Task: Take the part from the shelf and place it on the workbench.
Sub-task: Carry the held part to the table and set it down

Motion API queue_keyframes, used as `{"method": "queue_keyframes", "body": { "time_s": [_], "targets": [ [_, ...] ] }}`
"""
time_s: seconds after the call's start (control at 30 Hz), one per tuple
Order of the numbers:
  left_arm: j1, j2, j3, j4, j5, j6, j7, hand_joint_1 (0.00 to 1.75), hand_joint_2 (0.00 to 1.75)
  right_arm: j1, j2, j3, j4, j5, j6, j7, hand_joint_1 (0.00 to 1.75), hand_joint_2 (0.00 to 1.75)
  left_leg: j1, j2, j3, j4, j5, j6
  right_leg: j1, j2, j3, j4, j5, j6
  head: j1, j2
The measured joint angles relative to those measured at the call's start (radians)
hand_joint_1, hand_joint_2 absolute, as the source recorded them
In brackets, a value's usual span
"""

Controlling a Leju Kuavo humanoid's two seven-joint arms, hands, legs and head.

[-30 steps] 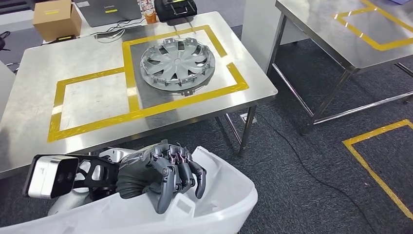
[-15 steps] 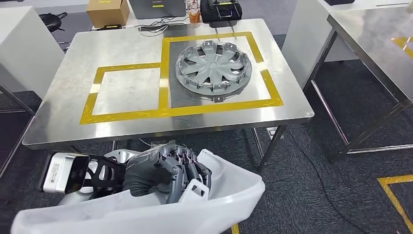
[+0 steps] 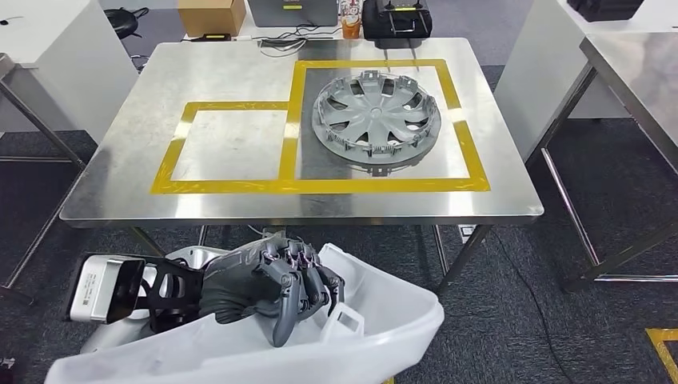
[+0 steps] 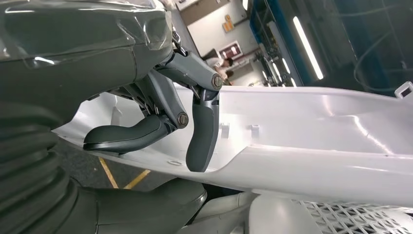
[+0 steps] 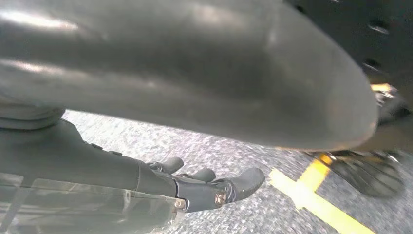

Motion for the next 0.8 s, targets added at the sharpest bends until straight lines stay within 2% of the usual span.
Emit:
{"method": "queue_keyframes", "body": {
  "time_s": [0.07,0.1,0.17,0.23,0.27,0.3,0.33,0.37,0.4,0.43,0.47,0.5,0.57,0.63,0.67,0.7,0.77,0.8],
  "targets": [
    [0.003,0.002,0.002,-0.002,-0.007,0.007,0.005,1.75,1.75,-0.002,0.001,-0.007,-0.001,-0.007,-0.010,0.004,0.00,0.00,-0.005,-0.005,0.007,-0.010,-0.005,0.002,0.001,-0.009,0.008,-0.012,0.001,0.010,-0.001,0.000],
    [0.006,0.003,0.003,-0.004,-0.010,0.011,0.007,1.75,1.75,-0.003,0.002,-0.009,-0.001,-0.008,-0.013,0.005,0.00,0.00,-0.004,-0.010,0.015,-0.021,-0.003,0.004,0.001,-0.005,0.012,-0.015,0.000,0.014,0.000,0.000],
    [0.007,0.003,0.005,-0.009,-0.011,0.017,0.009,1.75,1.75,-0.001,0.003,-0.014,-0.001,-0.009,-0.017,0.005,0.00,0.00,0.001,-0.020,0.036,-0.045,0.004,0.012,0.001,0.028,-0.007,0.027,-0.020,0.012,0.002,0.000],
    [0.008,0.002,0.006,-0.010,-0.012,0.021,0.010,1.75,1.75,0.003,0.001,-0.019,-0.001,-0.009,-0.017,0.003,0.00,0.00,-0.001,-0.030,0.045,-0.055,0.004,0.021,0.003,0.065,-0.082,0.152,-0.065,0.000,0.005,0.000],
    [0.010,0.003,0.005,-0.010,-0.013,0.021,0.011,1.75,1.75,0.006,0.000,-0.021,-0.001,-0.009,-0.017,0.001,0.00,0.00,-0.004,-0.037,0.046,-0.055,0.003,0.023,0.004,0.072,-0.124,0.217,-0.082,-0.003,0.007,0.000],
    [0.013,0.003,0.005,-0.010,-0.013,0.022,0.011,1.75,1.75,0.008,-0.001,-0.023,-0.001,-0.009,-0.016,-0.001,0.00,0.00,-0.007,-0.045,0.047,-0.055,0.000,0.025,0.005,0.075,-0.156,0.257,-0.087,-0.001,0.007,0.000],
    [0.014,0.004,0.006,-0.010,-0.013,0.022,0.011,1.75,1.75,0.010,-0.002,-0.023,-0.001,-0.009,-0.016,-0.003,0.00,0.00,-0.008,-0.052,0.049,-0.054,-0.002,0.026,0.005,0.076,-0.168,0.259,-0.074,0.005,0.007,0.000],
    [0.015,0.005,0.006,-0.010,-0.013,0.023,0.011,1.75,1.75,0.011,-0.003,-0.023,-0.001,-0.009,-0.016,-0.004,0.00,0.00,-0.009,-0.060,0.053,-0.053,-0.005,0.025,0.004,0.076,-0.158,0.217,-0.044,0.014,0.007,0.000],
    [0.015,0.006,0.006,-0.010,-0.013,0.023,0.011,1.75,1.75,0.012,-0.004,-0.024,-0.001,-0.008,-0.016,-0.005,0.00,0.00,-0.009,-0.066,0.056,-0.050,-0.009,0.022,0.004,0.077,-0.133,0.146,-0.005,0.023,0.007,0.000],
    [0.015,0.007,0.006,-0.010,-0.012,0.023,0.011,1.75,1.75,0.013,-0.006,-0.024,-0.001,-0.008,-0.017,-0.005,0.00,0.00,-0.012,-0.072,0.058,-0.043,-0.016,0.018,0.004,0.079,-0.106,0.077,0.030,0.026,0.008,0.000],
    [0.015,0.007,0.007,-0.010,-0.011,0.023,0.011,1.75,1.75,0.012,-0.008,-0.024,-0.001,-0.008,-0.017,-0.006,0.00,0.00,-0.014,-0.076,0.057,-0.037,-0.022,0.013,0.005,0.080,-0.083,0.024,0.055,0.023,0.008,0.000],
    [0.015,0.008,0.007,-0.010,-0.010,0.023,0.011,1.75,1.75,0.012,-0.009,-0.024,-0.001,-0.009,-0.018,-0.007,0.00,0.00,-0.016,-0.078,0.056,-0.031,-0.028,0.009,0.007,0.081,-0.071,-0.004,0.067,0.015,0.007,0.000],
    [0.015,0.009,0.008,-0.010,-0.010,0.023,0.012,1.75,1.75,0.009,-0.010,-0.024,-0.001,-0.009,-0.020,-0.009,0.00,0.00,-0.015,-0.080,0.055,-0.027,-0.035,0.001,0.009,0.080,-0.067,-0.009,0.070,-0.004,0.007,0.000],
    [0.014,0.009,0.010,-0.011,-0.010,0.022,0.012,1.75,1.75,0.007,-0.010,-0.024,-0.001,-0.009,-0.023,-0.010,0.00,0.00,-0.011,-0.072,0.049,-0.011,-0.048,-0.009,0.006,0.079,-0.061,-0.011,0.068,-0.015,0.005,0.000],
    [0.013,0.009,0.011,-0.011,-0.010,0.021,0.011,1.75,1.75,0.007,-0.009,-0.024,-0.001,-0.009,-0.026,-0.011,0.00,0.00,-0.009,-0.063,0.036,0.019,-0.065,-0.015,0.002,0.078,-0.056,-0.012,0.067,-0.020,0.002,0.000],
    [0.012,0.009,0.012,-0.012,-0.010,0.020,0.011,1.75,1.75,0.007,-0.009,-0.025,-0.001,-0.009,-0.028,-0.011,0.00,0.00,-0.006,-0.053,0.012,0.070,-0.090,-0.022,0.001,0.078,-0.052,-0.012,0.064,-0.024,0.000,0.000],
    [0.013,0.010,0.014,-0.012,-0.010,0.018,0.011,1.75,1.75,0.008,-0.009,-0.025,-0.001,-0.009,-0.032,-0.011,0.00,0.00,0.003,-0.039,-0.062,0.207,-0.142,-0.034,0.002,0.077,-0.047,-0.012,0.059,-0.029,-0.003,0.000],
    [0.014,0.010,0.014,-0.012,-0.010,0.017,0.012,1.75,1.75,0.008,-0.009,-0.026,-0.001,-0.009,-0.033,-0.011,0.00,0.00,0.006,-0.036,-0.093,0.255,-0.151,-0.037,0.003,0.077,-0.046,-0.012,0.057,-0.030,-0.004,0.000]
  ]
}}
